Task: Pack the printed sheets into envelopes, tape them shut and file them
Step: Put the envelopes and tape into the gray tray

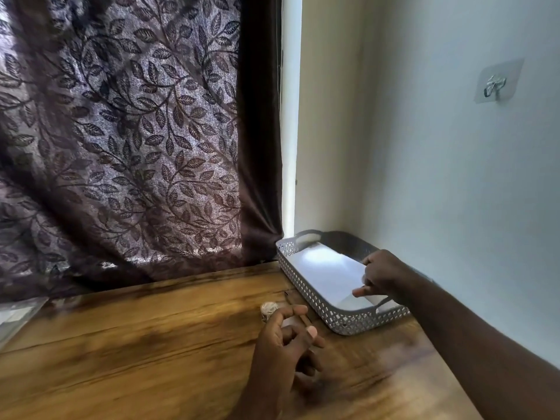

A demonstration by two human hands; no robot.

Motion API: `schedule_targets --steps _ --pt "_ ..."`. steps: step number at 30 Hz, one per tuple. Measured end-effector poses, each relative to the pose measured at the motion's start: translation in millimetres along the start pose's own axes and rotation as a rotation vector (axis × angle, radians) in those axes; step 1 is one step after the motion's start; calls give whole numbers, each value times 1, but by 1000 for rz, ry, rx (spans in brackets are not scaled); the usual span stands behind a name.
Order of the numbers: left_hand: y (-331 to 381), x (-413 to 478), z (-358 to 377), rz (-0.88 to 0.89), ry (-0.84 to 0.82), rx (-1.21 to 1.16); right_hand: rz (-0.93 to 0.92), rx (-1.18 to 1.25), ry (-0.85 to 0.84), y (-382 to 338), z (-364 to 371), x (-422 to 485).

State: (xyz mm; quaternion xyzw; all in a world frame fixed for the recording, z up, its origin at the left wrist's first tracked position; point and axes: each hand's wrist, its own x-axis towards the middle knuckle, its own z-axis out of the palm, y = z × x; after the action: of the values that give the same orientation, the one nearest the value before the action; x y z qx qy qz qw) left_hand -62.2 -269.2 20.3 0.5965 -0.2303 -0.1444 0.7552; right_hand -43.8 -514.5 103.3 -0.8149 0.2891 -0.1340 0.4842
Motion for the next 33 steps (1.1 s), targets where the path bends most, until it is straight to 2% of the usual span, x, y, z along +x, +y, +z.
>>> schedule_targets --steps 5,8,13,18,22,27,30,33 --pt "-2 2 0 6 1 -6 32 -79 -9 2 -3 6" --pt "-2 3 -1 5 -1 -19 45 -217 -33 3 0 8" --pt "-3 3 0 17 14 -21 9 -514 57 3 10 10" --pt "-3 5 0 21 46 -20 -43 -699 34 3 14 17" --pt "-5 5 2 27 105 -13 -52 -695 78 5 16 17" --pt "-10 6 -1 74 208 63 -179 -655 120 6 20 10" --pt "-11 7 -3 99 282 150 -358 -502 123 -6 29 -1" --pt "-10 11 -10 149 407 309 -603 -304 232 -23 51 -36"
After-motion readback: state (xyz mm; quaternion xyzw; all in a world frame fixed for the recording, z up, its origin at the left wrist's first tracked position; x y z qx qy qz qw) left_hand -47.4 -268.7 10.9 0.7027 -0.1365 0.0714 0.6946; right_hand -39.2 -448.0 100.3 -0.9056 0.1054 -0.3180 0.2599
